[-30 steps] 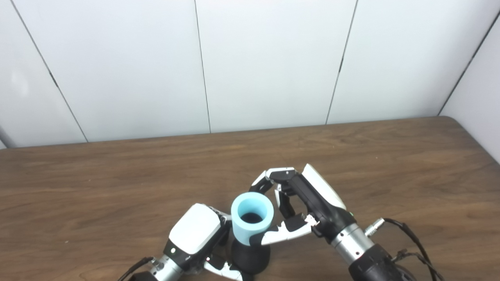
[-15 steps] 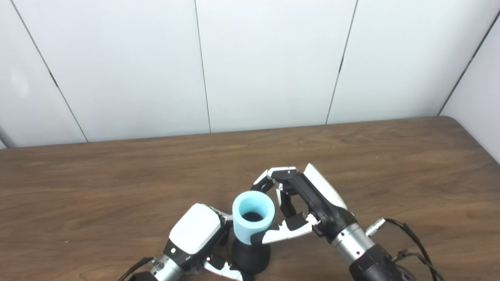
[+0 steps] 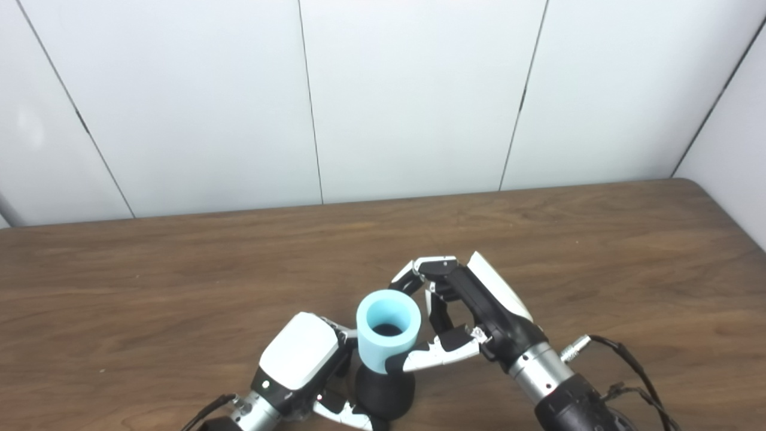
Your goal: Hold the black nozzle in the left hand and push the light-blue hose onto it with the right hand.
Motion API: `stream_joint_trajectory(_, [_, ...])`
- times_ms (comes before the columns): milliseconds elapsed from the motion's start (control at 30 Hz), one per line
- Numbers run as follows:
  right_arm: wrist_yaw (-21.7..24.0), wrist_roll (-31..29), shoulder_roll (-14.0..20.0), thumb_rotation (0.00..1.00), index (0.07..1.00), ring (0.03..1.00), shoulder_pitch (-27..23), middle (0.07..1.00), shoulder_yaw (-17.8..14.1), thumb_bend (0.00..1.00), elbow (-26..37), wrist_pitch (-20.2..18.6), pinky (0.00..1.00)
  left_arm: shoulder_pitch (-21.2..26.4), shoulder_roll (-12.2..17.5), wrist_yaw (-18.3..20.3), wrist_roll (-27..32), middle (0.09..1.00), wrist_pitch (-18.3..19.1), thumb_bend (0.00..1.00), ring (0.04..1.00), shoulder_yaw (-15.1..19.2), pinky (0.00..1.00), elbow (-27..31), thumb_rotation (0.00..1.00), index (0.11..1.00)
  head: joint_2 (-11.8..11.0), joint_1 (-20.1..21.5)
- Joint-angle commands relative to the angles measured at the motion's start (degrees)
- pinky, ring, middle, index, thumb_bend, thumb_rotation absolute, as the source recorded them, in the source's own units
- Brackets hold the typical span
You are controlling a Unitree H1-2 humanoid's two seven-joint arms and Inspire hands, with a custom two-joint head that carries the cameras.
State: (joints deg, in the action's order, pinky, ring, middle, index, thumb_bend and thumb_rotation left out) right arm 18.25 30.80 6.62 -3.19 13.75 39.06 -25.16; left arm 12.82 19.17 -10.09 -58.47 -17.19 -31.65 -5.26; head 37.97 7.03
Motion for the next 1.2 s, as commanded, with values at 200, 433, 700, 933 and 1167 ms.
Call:
stream_joint_trajectory(200, [0.2,-0.1,-0.1,0.0,0.481,0.161,-0.6,0.471,-0.3,0.53,0.4,-1.1,0.1,-4.0,-0.5,1.7,-1.6,0.23,0.2,0.52,0.156,-3.0,0.1,-3.3,0.04,0.481,0.3,-0.3])
stream_joint_trajectory(433, [-0.7,-0.5,0.2,0.0,0.48,0.145,-0.2,0.47,0.1,0.53,0.2,0.8,0.09,-4.0,-0.4,1.8,-1.8,0.239,0.2,0.52,0.164,-3.4,0.11,-3.7,0.04,0.48,0.5,-0.5])
stream_joint_trajectory(700, [-4.2,-0.6,1.0,0.0,0.481,0.108,1.2,0.469,0.9,0.53,-2.4,9.8,0.06,-4.0,-0.3,1.3,-2.0,0.254,0.2,0.52,0.173,-3.8,0.12,-4.1,0.04,0.48,0.6,-0.5])
stream_joint_trajectory(933, [-5.6,-0.5,0.8,0.0,0.481,0.113,2.0,0.469,0.7,0.53,-3.7,12.8,0.07,-4.0,-0.1,2.1,-1.9,0.262,0.7,0.51,0.178,-4.0,0.12,-3.6,0.04,0.481,0.6,-0.4])
stream_joint_trajectory(1167, [-5.4,0.2,0.7,0.06,0.482,0.092,1.9,0.322,0.4,0.52,-3.7,12.5,0.05,-4.0,0.0,2.0,-2.0,0.257,0.7,0.52,0.174,-4.0,0.12,-3.4,0.04,0.481,0.5,-0.2])
